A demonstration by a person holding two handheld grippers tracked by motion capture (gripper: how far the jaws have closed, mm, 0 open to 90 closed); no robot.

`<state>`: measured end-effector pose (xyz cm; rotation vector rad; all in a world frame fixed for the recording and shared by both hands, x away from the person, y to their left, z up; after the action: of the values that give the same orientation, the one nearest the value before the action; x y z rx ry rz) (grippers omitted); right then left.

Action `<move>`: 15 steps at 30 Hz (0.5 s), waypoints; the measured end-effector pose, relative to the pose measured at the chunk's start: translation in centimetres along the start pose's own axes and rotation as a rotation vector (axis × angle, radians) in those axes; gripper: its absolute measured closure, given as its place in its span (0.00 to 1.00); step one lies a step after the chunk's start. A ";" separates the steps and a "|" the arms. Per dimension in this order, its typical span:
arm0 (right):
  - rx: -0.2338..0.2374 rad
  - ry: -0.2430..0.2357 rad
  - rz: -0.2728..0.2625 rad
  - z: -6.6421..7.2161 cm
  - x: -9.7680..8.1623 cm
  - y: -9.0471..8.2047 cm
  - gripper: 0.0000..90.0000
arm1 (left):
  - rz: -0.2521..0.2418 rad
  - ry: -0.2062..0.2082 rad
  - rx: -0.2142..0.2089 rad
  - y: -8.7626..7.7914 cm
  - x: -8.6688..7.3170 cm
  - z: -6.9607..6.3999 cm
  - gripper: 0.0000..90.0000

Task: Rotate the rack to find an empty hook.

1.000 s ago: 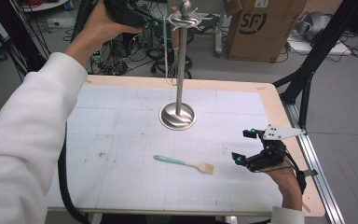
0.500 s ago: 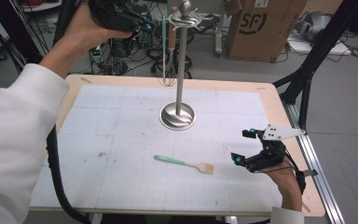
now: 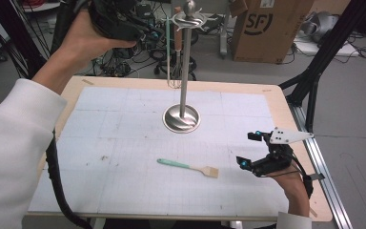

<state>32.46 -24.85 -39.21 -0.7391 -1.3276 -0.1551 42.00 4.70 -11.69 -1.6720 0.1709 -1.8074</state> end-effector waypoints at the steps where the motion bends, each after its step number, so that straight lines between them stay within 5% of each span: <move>1: -0.001 -0.003 0.001 0.0 0.0 0.0 0.00 | 0.000 0.000 -0.005 0.2 0.1 -0.1 1.00; 15: 0.007 0.002 0.005 0.0 -0.1 0.2 0.00 | 0.002 -0.004 -0.042 4.1 0.9 0.8 1.00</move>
<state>32.55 -24.72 -39.37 -0.7361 -1.3232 -0.1468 44.30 1.27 -12.90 -1.7042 0.2098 -1.8103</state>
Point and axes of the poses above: each handheld gripper's, and its own axes: y roughly forward along the jaws, x roughly out of its top, z roughly to its left, the point moved 8 cm from there along y, roughly forward along the jaws, and after that the axes turned 3 degrees about -x, right-handed, at the moved point
